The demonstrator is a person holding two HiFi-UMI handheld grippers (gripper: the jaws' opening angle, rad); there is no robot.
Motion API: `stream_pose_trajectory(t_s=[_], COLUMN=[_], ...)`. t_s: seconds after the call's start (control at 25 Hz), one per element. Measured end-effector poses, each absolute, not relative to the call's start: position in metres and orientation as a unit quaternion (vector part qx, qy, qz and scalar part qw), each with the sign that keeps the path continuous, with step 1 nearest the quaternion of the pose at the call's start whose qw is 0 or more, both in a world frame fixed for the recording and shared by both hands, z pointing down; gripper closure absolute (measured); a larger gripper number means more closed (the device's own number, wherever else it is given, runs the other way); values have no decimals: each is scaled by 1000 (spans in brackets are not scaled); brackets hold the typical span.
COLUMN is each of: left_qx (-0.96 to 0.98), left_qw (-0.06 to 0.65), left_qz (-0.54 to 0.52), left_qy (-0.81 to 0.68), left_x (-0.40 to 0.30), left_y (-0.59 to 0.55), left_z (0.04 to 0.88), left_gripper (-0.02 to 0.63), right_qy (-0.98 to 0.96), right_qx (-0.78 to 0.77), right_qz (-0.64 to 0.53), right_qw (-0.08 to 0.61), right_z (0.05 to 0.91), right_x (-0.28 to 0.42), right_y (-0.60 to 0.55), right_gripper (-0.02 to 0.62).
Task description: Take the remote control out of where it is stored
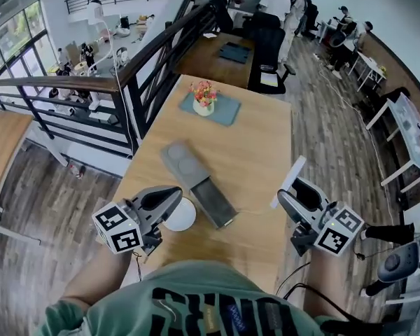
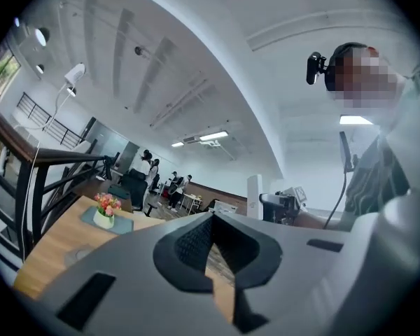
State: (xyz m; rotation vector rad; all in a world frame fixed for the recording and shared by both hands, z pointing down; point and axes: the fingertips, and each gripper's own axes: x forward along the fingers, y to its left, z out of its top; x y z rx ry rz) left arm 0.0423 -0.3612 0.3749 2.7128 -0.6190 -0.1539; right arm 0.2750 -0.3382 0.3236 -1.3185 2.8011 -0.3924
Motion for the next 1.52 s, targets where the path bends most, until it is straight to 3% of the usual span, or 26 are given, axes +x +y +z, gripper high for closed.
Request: stream_pose_trajectory(t_s=[0.24, 0.52, 1.08, 1.52], left_qx=[960, 958, 954, 943], left_qw=[122, 87, 55, 30], left_qz=[-73, -80, -65, -45], left_qy=[-243, -262, -288, -328], left_x=[36, 20, 6, 30], left_y=[-352, -352, -361, -396], left_z=[305, 285, 266, 231], left_gripper=[615, 615, 615, 615], right_qy=[906, 911, 914, 916], right_qx=[-410, -399, -394, -396], right_qz=[-84, -47, -28, -26], right_qw=[67, 93, 94, 68], right_z=[266, 245, 237, 211], right_x=[298, 299, 302, 353], right_y=[-297, -287, -286, -321], right_gripper=[353, 353, 353, 353])
